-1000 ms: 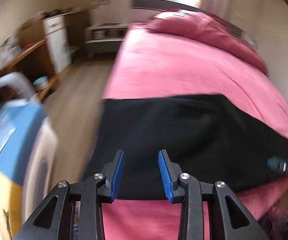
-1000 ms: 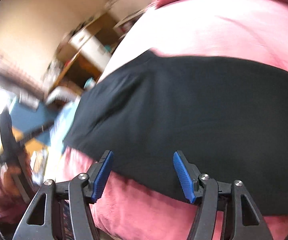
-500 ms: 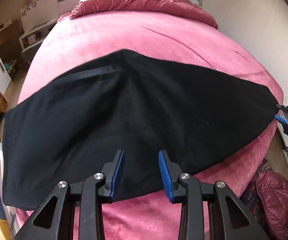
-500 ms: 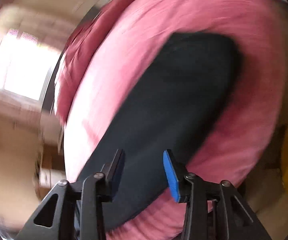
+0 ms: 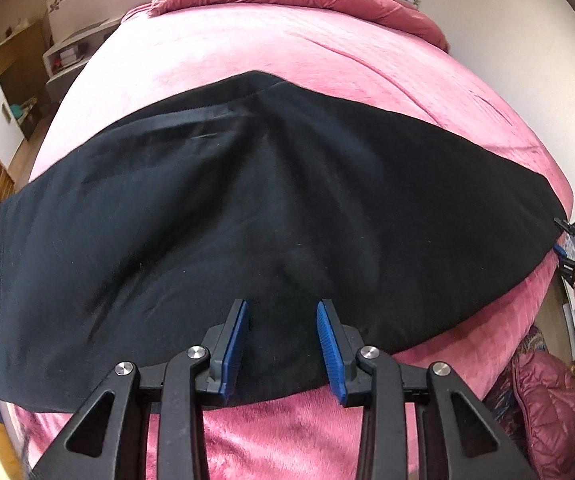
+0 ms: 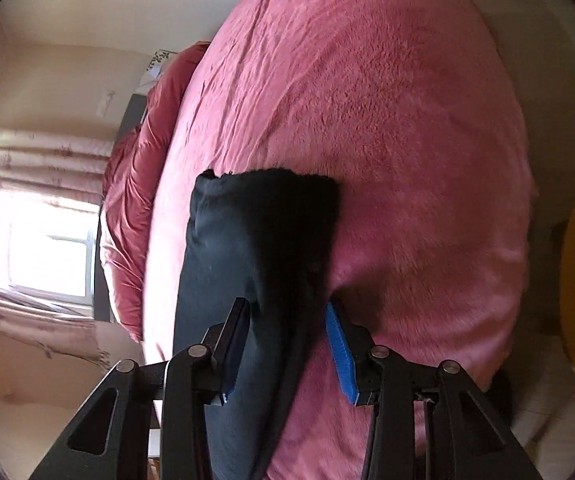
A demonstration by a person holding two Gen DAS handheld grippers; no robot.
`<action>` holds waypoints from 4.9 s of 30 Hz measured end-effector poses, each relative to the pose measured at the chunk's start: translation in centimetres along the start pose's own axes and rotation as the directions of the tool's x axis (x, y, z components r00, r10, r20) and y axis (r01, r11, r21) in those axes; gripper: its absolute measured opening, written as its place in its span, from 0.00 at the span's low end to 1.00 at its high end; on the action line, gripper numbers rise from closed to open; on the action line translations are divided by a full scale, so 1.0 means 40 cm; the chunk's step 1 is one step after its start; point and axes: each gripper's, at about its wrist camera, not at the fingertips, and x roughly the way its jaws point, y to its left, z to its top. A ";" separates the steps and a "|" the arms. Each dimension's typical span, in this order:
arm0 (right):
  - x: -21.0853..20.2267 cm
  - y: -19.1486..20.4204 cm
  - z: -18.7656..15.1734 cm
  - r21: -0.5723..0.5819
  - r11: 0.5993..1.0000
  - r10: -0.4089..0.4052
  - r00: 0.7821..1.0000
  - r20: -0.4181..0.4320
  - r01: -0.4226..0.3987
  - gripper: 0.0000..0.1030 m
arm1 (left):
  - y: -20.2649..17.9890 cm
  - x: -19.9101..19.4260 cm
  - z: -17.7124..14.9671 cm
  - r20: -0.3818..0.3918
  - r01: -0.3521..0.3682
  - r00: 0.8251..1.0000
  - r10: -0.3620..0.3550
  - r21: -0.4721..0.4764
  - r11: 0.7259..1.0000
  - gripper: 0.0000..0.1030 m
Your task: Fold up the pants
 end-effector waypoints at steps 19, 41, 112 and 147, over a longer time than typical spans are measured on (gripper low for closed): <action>0.011 0.411 -0.108 -0.534 0.846 -0.040 0.998 -0.044 0.011 0.13 | 0.071 0.034 -0.005 -0.009 0.076 0.997 -0.078 -0.120 0.990 0.51; 0.295 0.685 -0.803 -0.844 0.428 -0.220 0.868 -0.445 -0.324 0.13 | 0.134 -0.025 -0.013 0.033 0.178 0.984 -0.175 -0.201 0.963 0.50; 0.184 0.419 -0.713 -0.980 0.194 -0.530 0.845 -0.069 0.042 0.50 | 0.096 0.059 0.107 -0.053 0.330 0.934 -0.354 -0.259 0.908 0.12; 0.352 0.729 -0.963 -0.952 0.148 -0.351 0.885 -0.305 -0.269 0.49 | 0.044 -0.046 0.030 0.058 0.272 0.962 -0.267 -0.110 0.956 0.26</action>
